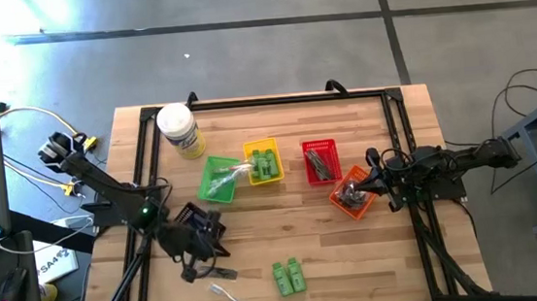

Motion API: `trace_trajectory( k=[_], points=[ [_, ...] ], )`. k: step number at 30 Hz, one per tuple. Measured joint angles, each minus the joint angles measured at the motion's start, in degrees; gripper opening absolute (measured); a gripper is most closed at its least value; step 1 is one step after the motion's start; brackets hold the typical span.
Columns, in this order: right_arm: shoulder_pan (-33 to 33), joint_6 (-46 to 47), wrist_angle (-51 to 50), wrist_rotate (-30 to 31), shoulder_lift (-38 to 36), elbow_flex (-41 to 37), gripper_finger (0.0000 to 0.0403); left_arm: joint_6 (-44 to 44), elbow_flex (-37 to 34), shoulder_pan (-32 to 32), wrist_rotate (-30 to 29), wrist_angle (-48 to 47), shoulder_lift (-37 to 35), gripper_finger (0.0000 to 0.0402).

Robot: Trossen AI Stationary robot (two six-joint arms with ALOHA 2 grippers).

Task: Pick & Place Travel size toiletries
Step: Put the left green shampoo into yellow basket

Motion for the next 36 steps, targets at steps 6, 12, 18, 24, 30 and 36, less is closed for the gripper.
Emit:
trace_trajectory(
  k=[6,12,18,24,30,36],
  points=[
    [0.00,0.19,0.01,-0.11,0.00,0.00,0.0004,-0.17,1.19,-0.49,-0.14,-0.04,0.47,0.0000],
    [0.00,1.27,-0.01,-0.09,0.01,0.00,0.0004,-0.39,1.22,-0.47,-0.87,0.57,1.00,0.0000],
    [0.00,1.18,0.01,-0.09,0.00,0.00,0.0004,-0.27,1.25,-0.47,-1.05,2.45,3.13,0.0000],
    [0.00,1.11,0.01,0.49,0.00,0.00,0.0004,0.73,1.27,0.32,-3.93,4.37,7.46,0.0000],
    [0.01,1.07,-0.10,1.69,0.02,0.00,0.0004,-2.65,3.89,6.88,-0.39,4.13,12.69,0.0001],
    [0.02,1.07,-0.10,1.84,0.02,0.01,0.0004,2.09,9.87,10.39,3.84,4.15,19.00,0.0029]
  ],
)
